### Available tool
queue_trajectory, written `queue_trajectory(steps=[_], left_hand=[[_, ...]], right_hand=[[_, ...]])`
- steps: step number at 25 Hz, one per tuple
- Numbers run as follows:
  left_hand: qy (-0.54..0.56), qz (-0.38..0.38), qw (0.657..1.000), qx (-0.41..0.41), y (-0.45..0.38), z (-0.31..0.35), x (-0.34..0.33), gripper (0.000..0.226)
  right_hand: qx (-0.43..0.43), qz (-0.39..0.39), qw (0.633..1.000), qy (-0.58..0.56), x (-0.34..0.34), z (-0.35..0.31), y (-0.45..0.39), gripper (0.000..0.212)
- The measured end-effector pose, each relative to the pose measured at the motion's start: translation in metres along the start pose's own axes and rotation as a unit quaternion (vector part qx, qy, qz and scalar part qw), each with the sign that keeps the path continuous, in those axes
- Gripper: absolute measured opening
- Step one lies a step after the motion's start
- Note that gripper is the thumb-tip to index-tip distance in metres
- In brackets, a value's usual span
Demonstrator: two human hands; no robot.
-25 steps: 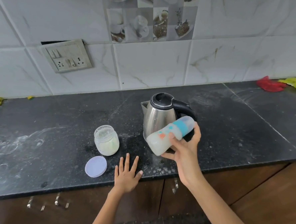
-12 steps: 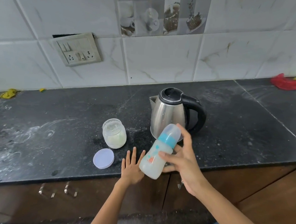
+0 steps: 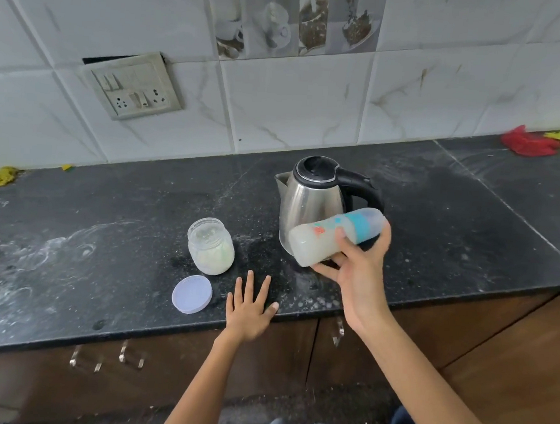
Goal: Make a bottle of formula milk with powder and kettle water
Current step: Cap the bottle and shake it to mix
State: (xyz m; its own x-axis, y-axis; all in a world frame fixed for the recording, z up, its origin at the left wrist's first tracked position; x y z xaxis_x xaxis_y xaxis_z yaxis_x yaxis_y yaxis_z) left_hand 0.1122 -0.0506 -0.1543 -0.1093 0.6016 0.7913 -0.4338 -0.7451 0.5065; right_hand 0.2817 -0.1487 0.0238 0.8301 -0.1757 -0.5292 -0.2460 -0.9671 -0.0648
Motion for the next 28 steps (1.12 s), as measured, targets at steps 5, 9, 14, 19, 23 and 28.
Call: queue_trajectory(steps=[5,9,14,19,23,28], left_hand=[[-0.029,0.019,0.999,0.025,0.001,-0.005,-0.001,0.068],[-0.015,-0.001,1.000,0.014,-0.002,-0.001,-0.003,0.063],[-0.021,0.016,0.999,0.024,-0.003,-0.005,-0.004,0.065],[0.012,0.022,1.000,0.013,0.000,-0.005,-0.001,0.073],[-0.022,0.016,0.999,0.017,-0.004,-0.004,-0.002,0.064],[-0.047,0.026,0.998,0.042,-0.002,-0.007,-0.004,0.069]], right_hand=[[-0.054,-0.089,0.993,0.051,-0.014,0.014,0.012,0.084],[-0.014,-0.030,0.999,0.029,-0.005,0.002,0.005,0.077],[-0.017,-0.046,0.998,0.030,-0.008,0.013,0.006,0.081],[-0.112,-0.106,0.985,0.079,-0.017,0.032,0.013,0.088],[-0.032,-0.006,0.999,-0.019,0.001,0.013,-0.002,0.078],[-0.101,-0.090,0.989,0.058,-0.013,0.021,0.008,0.083]])
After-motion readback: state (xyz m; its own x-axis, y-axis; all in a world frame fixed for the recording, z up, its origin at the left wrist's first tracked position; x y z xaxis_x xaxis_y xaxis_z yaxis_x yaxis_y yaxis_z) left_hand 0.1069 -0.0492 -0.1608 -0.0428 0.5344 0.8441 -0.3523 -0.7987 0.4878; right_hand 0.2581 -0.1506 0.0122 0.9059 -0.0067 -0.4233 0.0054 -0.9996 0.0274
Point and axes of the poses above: each hand's wrist, its own y-axis away from the middle knuckle, its own x-axis out of the back of the hand, z = x × y, the point moved 7 cm from there along -y, towards the middle knuckle, and after that the axes turned 12 degrees about -z, right-handed, at the moved point
